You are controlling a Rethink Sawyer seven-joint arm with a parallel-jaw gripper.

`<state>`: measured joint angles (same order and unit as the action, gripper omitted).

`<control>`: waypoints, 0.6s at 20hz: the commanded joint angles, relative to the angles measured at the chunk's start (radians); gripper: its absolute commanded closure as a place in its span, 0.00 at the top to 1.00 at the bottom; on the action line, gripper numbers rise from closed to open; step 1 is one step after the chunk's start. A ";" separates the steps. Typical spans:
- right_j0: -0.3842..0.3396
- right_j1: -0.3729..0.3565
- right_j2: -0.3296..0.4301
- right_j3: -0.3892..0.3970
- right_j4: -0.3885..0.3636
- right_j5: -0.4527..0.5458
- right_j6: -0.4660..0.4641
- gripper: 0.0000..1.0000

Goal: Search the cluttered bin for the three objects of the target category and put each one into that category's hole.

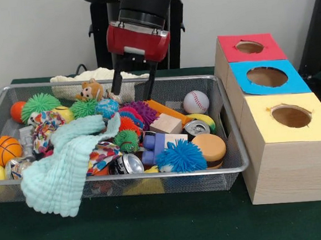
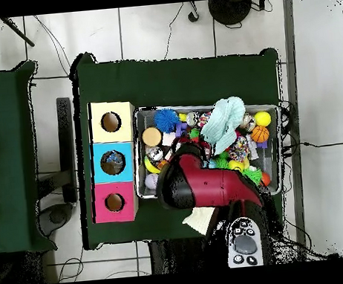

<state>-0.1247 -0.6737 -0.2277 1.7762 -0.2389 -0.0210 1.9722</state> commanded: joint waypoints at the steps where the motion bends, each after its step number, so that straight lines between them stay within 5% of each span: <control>1: -0.069 0.075 0.121 -0.093 -0.114 -0.067 0.008 1.00; 12: -0.148 0.122 0.108 -0.094 -0.249 -0.143 0.021 1.00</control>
<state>-0.2264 -0.5909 -0.2134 1.7275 -0.3879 -0.0814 1.9722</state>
